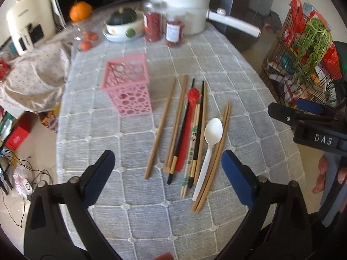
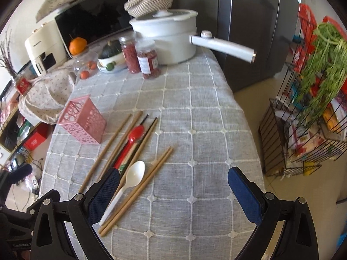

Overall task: Organize utensils
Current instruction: 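Lower the left tool and grasp the white plastic spoon by its handle, then lift the white spoon with the left tool while the right tool grasps a wooden chopstick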

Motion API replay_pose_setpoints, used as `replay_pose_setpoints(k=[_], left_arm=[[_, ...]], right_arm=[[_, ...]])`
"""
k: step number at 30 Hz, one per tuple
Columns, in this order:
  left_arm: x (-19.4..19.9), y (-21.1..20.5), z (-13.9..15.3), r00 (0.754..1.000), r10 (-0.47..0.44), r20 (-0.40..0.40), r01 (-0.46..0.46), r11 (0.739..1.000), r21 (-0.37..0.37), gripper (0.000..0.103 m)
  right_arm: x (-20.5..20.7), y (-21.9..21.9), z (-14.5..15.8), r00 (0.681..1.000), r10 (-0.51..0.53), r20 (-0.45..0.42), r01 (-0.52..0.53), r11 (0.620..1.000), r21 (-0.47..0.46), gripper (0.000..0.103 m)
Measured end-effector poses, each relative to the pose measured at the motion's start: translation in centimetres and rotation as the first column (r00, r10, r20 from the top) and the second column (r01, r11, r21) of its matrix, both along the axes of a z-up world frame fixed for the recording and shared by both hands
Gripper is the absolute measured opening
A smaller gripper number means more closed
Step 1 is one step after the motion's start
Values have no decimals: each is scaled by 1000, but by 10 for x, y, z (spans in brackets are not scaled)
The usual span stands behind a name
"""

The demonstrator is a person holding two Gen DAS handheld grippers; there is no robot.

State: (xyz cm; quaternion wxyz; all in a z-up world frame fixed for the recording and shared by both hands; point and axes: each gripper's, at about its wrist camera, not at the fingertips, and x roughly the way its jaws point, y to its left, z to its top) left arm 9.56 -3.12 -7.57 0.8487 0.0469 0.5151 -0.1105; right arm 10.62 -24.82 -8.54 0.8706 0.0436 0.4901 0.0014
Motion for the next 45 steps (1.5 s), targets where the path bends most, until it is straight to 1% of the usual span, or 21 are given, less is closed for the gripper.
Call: replay_pose_setpoints(k=[1,3,5,6,7,9,10,12,14,16,18,21,23,24,29,31,34,36,39,42,45], left_arm=[[4,-4,-5,1000,-8,-17,7,1000,-6,93],[10,-12,-16,998,-33,-54,32,999,-33,84],[13,-19,-26,994,-64,-90,57,996,-73,78],[16,-23,-31,991,-76,-106,67,994,-81,76],[19,-28,-37,987,-96,-127,86,992,-88,74],[23,-37,-47,977,-136,-166,120,988,-100,66],[26,-41,-52,972,-148,-185,130,986,-104,63],[31,-48,-62,959,-171,-224,145,981,-125,47],[36,-53,-70,948,-183,-259,149,978,-147,39],[39,-56,-74,943,-190,-274,156,977,-144,35],[41,-61,-77,938,-199,-285,168,977,-129,28],[40,-66,-80,932,-210,-296,185,977,-109,24],[40,-70,-82,930,-217,-297,203,976,-77,22],[40,-73,-84,930,-218,-296,208,976,-65,19],[41,-85,-89,933,-215,-287,223,975,-5,10],[41,-88,-90,936,-213,-282,223,975,5,9],[41,-92,-88,941,-214,-263,222,975,2,9],[39,-86,-82,948,-210,-240,214,977,-8,9],[36,-77,-69,963,-193,-188,187,981,-49,9],[31,-63,-53,976,-174,-129,163,982,-90,9],[26,-49,-40,986,-150,-74,140,982,-124,9]], right_arm=[[4,-2,-4,1000,-1,-14,1,1000,-4,101],[11,-5,-12,999,-2,-45,1,1000,-10,101],[16,-8,-21,997,-2,-80,2,1000,-10,101],[19,-10,-26,995,-3,-96,2,1000,-11,101],[21,-11,-29,994,-4,-106,3,1000,-12,101],[24,-16,-37,992,-10,-128,7,1000,-20,101],[25,-18,-40,991,-13,-136,10,1000,-23,101],[27,-23,-45,989,-23,-149,20,999,-28,101],[28,-29,-49,986,-37,-160,33,999,-27,101],[27,-36,-52,984,-48,-169,45,999,-19,101],[26,-41,-53,983,-54,-174,53,999,-11,101],[23,-47,-52,984,-56,-172,55,998,-13,101],[21,-50,-51,984,-59,-169,57,998,-13,101],[20,-51,-51,984,-61,-168,60,998,-12,101],[17,-56,-51,983,-70,-168,70,998,-9,101],[16,-56,-51,983,-71,-170,70,997,-10,101],[16,-55,-52,982,-73,-175,73,997,-8,101],[18,-54,-54,980,-74,-182,76,997,3,101],[23,-48,-61,976,-69,-206,76,997,29,101],[30,-40,-73,964,-59,-258,80,994,74,100],[37,-31,-85,952,-51,-303,94,987,130,88]])
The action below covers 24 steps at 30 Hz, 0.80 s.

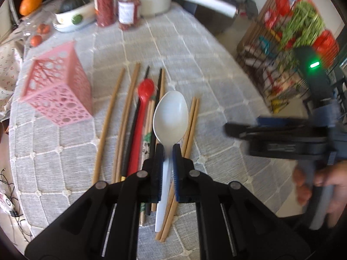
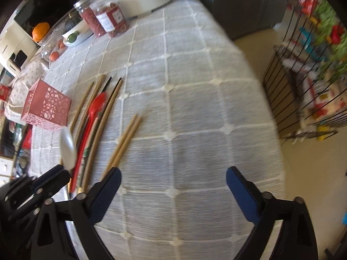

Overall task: Organize utensils
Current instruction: 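Lift the white spoon with the left tool while the right tool grasps a wooden chopstick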

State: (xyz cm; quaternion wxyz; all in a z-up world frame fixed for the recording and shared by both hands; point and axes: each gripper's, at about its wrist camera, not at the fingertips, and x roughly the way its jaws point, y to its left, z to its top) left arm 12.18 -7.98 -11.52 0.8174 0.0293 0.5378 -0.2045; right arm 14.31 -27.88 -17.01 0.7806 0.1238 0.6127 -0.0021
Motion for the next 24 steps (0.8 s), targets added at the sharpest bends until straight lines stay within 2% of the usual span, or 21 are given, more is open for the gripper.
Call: replay_pose_setpoints(k=[3,8,17,24], left_arm=[[-4,4,9,999,20,44,-19,1000,-24,9],[-8,16,15,995,47,86,-44,998,-44,9],[-21,41,26,991,81,105,-73,994,-77,9],[-24,54,28,990,95,101,-87,993,-85,9]], right_arm=[[5,12,-9,1000,-7,-24,8,999,33,77],[14,31,-18,999,-2,-41,3,1000,14,56],[20,52,-22,1000,1,-30,-2,1000,-14,48],[25,74,-22,999,32,-42,-36,993,-109,41]])
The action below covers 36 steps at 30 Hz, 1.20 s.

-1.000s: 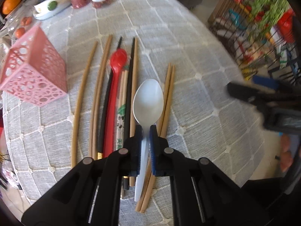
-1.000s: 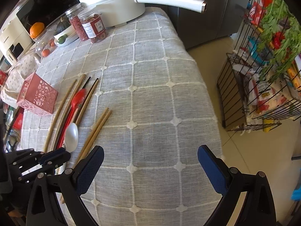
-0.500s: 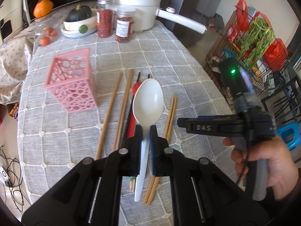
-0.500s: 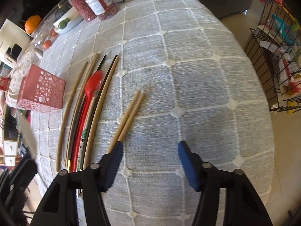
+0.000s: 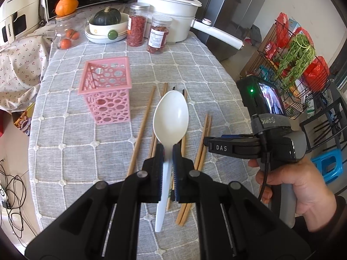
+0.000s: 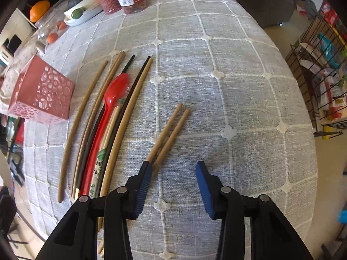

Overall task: Organize utensils
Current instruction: 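Lift the white spoon with the left tool while the right tool grasps a wooden chopstick, then lower the white spoon into the pink holder and open the left tool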

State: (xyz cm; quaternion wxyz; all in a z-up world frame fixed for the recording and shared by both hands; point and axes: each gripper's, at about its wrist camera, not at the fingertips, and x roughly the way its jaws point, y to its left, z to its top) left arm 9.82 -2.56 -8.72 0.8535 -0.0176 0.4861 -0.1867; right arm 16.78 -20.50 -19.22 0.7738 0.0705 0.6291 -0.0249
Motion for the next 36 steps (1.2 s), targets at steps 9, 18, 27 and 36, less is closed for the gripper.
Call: replay_pose_setpoints(k=[9,18,27,36], left_arm=[[0,14,2,999,38,14,-37,999,-17,9],[2,35,19,986,123,114,-112,989,-101,9],[15,54,48,867,295,402,-236,953,-189,9],[56,49,51,753,370,544,-277,928,-248,9]], right_arm=[[1,21,0,999,35,10,-34,998,-44,17],[-3,-5,27,993,-42,113,33,996,82,6],[-28,-10,93,942,-31,334,-20,988,150,6],[-35,3,130,889,11,457,-85,986,142,6]])
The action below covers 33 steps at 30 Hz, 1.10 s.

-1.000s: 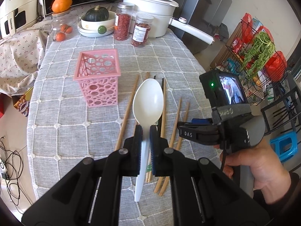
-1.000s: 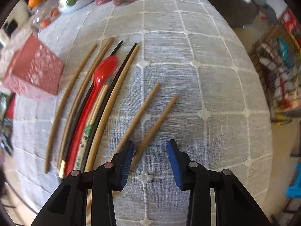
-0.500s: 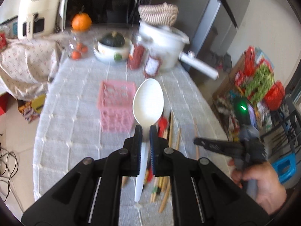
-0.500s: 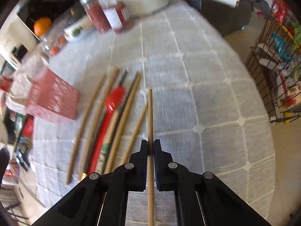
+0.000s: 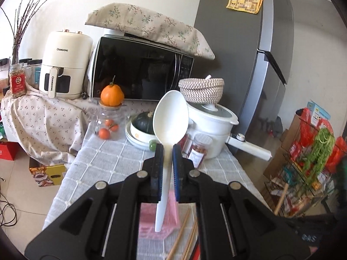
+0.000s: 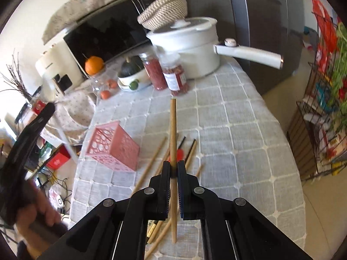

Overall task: Organize utensils
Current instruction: 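Lower the white spoon into the pink holder and open the left tool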

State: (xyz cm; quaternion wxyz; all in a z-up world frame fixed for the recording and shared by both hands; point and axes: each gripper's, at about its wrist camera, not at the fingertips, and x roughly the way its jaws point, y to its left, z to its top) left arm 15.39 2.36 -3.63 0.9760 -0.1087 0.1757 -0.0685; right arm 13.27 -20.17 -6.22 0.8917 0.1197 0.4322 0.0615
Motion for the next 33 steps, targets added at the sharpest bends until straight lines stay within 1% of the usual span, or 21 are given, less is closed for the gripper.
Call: replay_pose_setpoints(k=[3,7,13,17,19,21,24,29,33], left_arm=[[12,-5,-9,1000,17,16,-17,1000,-12,9],[22,-12,-23,999,39,26,-39,999,-1,9],[34,-12,-44,998,65,-4,-65,998,8,9],[33,-13,-50,997,65,-29,-64,997,40,10],[31,-15,-50,997,62,-43,-60,997,58,16],[29,-15,-49,996,63,-60,-59,996,68,30],[23,-14,-46,995,64,-74,-59,995,75,34],[9,-11,-37,990,55,-131,-44,996,84,42],[-6,-5,-31,980,71,-187,-54,994,98,44]], right_arm=[[-2,1,5,1000,11,19,-11,1000,-1,6],[-3,2,8,999,15,33,-15,1000,2,6],[-1,5,7,999,23,26,-23,1000,2,6],[-2,4,7,999,21,31,-21,1000,-3,6],[-3,4,8,999,17,37,-17,1000,-5,6],[-5,4,10,999,16,43,-16,1000,-2,6],[-8,4,15,998,18,59,-19,1000,8,6],[-15,5,31,994,23,107,-25,1000,17,6],[-19,6,45,989,31,147,-39,998,50,6]])
